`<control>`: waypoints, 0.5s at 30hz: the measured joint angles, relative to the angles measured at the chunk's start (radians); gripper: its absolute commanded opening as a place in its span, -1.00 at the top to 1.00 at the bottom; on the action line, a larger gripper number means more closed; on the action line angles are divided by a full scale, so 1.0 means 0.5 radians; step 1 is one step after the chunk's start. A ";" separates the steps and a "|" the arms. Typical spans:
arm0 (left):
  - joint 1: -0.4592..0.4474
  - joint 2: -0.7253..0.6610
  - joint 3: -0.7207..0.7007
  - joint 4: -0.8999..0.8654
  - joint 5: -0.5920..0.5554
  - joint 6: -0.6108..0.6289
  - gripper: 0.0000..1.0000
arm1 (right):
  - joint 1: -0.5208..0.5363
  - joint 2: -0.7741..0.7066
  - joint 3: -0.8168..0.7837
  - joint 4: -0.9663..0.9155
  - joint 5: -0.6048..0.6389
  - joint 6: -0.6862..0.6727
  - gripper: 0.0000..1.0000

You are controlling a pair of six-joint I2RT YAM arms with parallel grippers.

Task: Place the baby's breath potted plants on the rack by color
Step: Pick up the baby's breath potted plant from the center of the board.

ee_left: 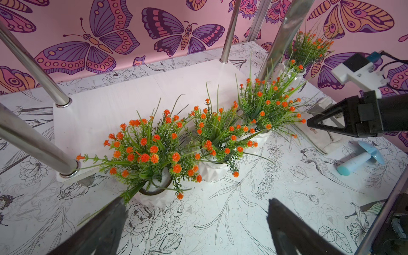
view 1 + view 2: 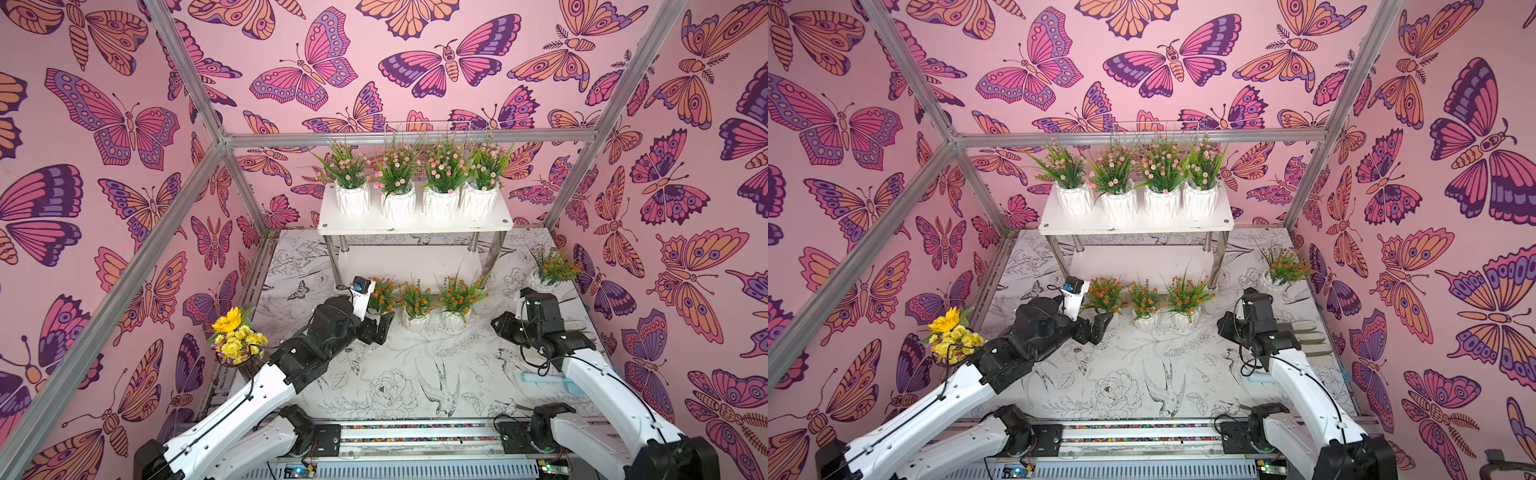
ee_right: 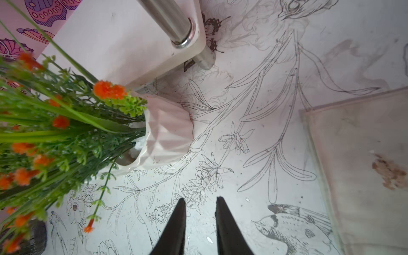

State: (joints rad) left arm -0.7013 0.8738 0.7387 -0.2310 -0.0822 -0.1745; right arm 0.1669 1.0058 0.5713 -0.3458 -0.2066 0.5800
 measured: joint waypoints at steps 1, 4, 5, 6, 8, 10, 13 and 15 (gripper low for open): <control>0.000 0.002 -0.002 -0.001 0.000 -0.005 -1.00 | 0.017 0.047 0.000 0.037 -0.002 0.000 0.44; 0.000 -0.001 -0.010 0.001 -0.002 -0.008 -1.00 | 0.057 0.166 0.006 0.124 -0.008 0.000 0.42; 0.000 -0.002 -0.012 0.001 -0.002 -0.012 -1.00 | 0.065 0.207 0.013 0.152 -0.008 -0.002 0.42; 0.000 -0.004 -0.014 0.000 -0.005 -0.014 -1.00 | 0.070 0.243 0.024 0.172 -0.012 -0.001 0.41; 0.000 -0.006 -0.018 -0.002 -0.017 -0.021 -0.99 | 0.078 0.316 0.056 0.214 -0.023 -0.002 0.40; 0.000 -0.008 -0.022 -0.002 -0.027 -0.021 -0.99 | 0.082 0.371 0.098 0.244 -0.027 -0.002 0.40; 0.000 -0.008 -0.025 -0.003 -0.032 -0.028 -0.98 | 0.101 0.440 0.171 0.289 -0.031 -0.008 0.39; 0.000 -0.008 -0.026 -0.002 -0.032 -0.031 -0.98 | 0.111 0.483 0.215 0.308 -0.031 -0.009 0.39</control>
State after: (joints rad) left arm -0.7013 0.8700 0.7258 -0.2321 -0.0982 -0.1902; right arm 0.2222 1.2472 0.6788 -0.1917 -0.2218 0.5755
